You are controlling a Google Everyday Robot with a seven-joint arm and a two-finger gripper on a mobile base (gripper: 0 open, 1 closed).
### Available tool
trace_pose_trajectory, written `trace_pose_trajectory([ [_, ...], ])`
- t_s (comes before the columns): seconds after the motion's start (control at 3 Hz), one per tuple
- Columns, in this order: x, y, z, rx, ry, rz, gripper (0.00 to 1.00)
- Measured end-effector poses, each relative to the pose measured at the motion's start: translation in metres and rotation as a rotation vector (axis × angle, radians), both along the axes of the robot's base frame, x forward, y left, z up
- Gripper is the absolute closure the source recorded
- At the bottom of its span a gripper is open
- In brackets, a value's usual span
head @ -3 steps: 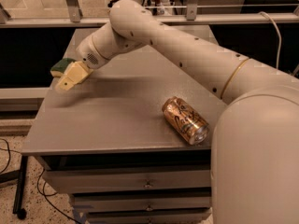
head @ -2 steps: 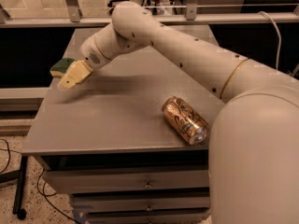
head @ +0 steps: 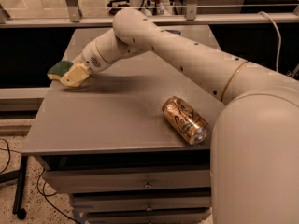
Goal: Pick sponge
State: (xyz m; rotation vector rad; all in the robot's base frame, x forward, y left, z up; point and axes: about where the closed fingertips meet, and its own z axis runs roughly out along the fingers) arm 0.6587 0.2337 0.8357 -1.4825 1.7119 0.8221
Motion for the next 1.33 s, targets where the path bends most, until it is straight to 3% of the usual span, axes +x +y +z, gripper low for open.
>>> trace_pose_trajectory([
  [0.33,0.0,-0.003,0.0,0.001,-0.007,-0.011,0.63],
  [0.67,0.006,-0.016,0.026,0.013,-0.054,-0.018,0.88],
  [1.0,0.015,-0.043,0.076,0.072,-0.087,-0.023,1.0],
  [1.33,0.018,-0.043,0.088,0.088,-0.099,-0.024,1.0],
])
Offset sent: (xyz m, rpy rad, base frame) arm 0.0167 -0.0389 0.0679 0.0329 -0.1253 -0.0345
